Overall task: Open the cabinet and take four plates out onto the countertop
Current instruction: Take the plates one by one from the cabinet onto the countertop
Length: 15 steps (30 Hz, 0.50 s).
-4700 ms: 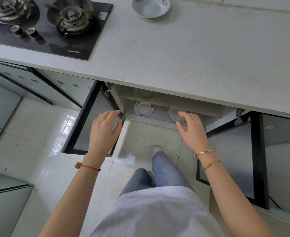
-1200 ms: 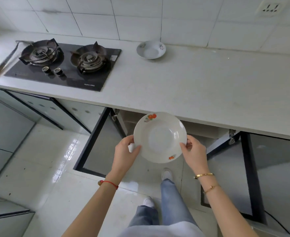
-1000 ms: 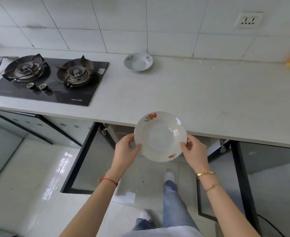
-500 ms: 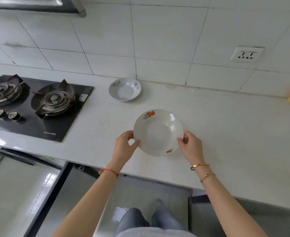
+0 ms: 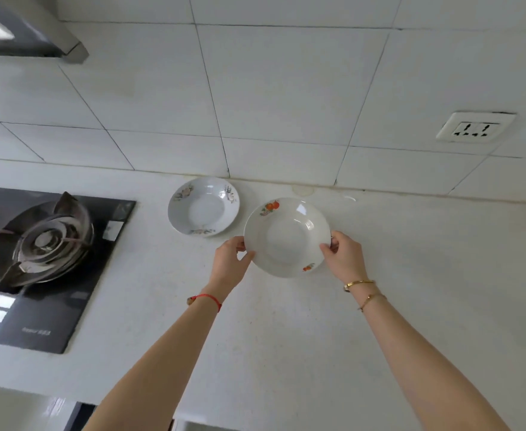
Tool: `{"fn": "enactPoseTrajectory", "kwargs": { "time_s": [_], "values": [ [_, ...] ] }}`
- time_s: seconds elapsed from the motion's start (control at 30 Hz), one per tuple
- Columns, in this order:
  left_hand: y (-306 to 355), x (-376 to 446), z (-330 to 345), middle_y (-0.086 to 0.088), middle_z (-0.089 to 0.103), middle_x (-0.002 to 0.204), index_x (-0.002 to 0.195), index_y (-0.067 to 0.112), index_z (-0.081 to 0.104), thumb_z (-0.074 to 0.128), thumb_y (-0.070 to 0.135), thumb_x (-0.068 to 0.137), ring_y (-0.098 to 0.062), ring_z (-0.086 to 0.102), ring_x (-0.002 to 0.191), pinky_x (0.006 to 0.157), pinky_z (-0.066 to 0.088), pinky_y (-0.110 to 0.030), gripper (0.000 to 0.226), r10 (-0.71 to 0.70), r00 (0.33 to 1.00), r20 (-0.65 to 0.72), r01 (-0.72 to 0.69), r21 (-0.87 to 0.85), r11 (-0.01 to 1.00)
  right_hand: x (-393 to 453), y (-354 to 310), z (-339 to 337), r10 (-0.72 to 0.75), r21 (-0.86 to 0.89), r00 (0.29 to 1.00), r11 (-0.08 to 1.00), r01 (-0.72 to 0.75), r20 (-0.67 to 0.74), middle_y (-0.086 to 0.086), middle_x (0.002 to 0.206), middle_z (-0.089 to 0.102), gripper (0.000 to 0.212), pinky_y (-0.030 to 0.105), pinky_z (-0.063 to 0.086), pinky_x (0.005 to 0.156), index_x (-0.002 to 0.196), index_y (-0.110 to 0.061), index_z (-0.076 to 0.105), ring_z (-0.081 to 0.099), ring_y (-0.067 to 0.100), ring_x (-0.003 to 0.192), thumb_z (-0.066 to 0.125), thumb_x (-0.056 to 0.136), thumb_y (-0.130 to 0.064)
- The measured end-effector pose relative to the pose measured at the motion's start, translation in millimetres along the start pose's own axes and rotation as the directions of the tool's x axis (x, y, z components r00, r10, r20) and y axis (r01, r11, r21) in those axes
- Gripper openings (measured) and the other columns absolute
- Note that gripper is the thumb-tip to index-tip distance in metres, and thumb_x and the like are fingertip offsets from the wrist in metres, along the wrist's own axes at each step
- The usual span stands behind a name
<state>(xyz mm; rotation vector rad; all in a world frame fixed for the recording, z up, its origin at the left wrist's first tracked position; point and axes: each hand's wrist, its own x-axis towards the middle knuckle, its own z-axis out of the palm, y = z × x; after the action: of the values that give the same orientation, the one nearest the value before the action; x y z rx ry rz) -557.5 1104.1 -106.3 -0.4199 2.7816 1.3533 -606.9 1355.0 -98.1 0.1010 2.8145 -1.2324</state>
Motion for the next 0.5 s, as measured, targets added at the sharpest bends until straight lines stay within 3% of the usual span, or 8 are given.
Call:
{"fn": "enactPoseTrajectory", "kwargs": {
  "time_s": [0.13, 0.3, 0.43, 0.5],
  "values": [
    [0, 46, 11, -0.004, 0.071, 0.107, 0.114, 0.008, 0.065, 0.068, 0.012, 0.086, -0.017, 0.064, 0.099, 0.088, 0.048, -0.026, 0.029, 0.008, 1.000, 0.026, -0.008, 0.008, 1.000, 43, 4, 14, 0.056, -0.008, 0.998, 0.998, -0.056, -0.013, 0.014, 0.064, 0.054, 0.016, 0.031, 0.038, 0.057, 0.070, -0.002, 0.051, 0.047, 0.025, 0.063, 0.062, 0.080, -0.010],
    [-4, 83, 22, -0.002, 0.069, 0.103, 0.113, 0.008, 0.065, 0.066, 0.009, 0.086, -0.011, 0.059, 0.091, 0.086, 0.045, -0.023, 0.026, -0.014, 1.000, 0.022, 0.014, -0.001, 1.000, 79, 7, 29, 0.080, -0.020, 0.997, 0.997, -0.080, -0.016, 0.018, 0.070, 0.060, 0.011, 0.035, 0.045, 0.060, 0.076, 0.001, 0.056, 0.053, 0.030, 0.067, 0.060, 0.081, -0.008],
    [-8, 97, 29, 0.000, 0.067, 0.101, 0.112, 0.009, 0.065, 0.064, 0.008, 0.087, -0.013, 0.060, 0.093, 0.085, 0.044, -0.022, 0.025, -0.039, 0.999, 0.026, 0.039, -0.009, 0.999, 93, 7, 35, 0.059, -0.009, 0.998, 0.998, -0.059, -0.001, 0.003, 0.062, 0.051, 0.010, 0.025, 0.037, 0.052, 0.073, -0.007, 0.054, 0.046, 0.019, 0.061, 0.058, 0.082, -0.006],
    [-9, 101, 32, -0.002, 0.068, 0.103, 0.112, 0.009, 0.065, 0.063, 0.008, 0.088, -0.013, 0.059, 0.092, 0.085, 0.044, -0.022, 0.025, -0.044, 0.998, 0.037, 0.045, -0.003, 0.999, 97, 8, 37, 0.046, -0.018, 0.999, 0.999, -0.046, 0.008, 0.006, 0.065, 0.057, 0.005, 0.021, 0.039, 0.052, 0.077, -0.006, 0.058, 0.050, 0.020, 0.062, 0.059, 0.082, -0.006]
  ]
}}
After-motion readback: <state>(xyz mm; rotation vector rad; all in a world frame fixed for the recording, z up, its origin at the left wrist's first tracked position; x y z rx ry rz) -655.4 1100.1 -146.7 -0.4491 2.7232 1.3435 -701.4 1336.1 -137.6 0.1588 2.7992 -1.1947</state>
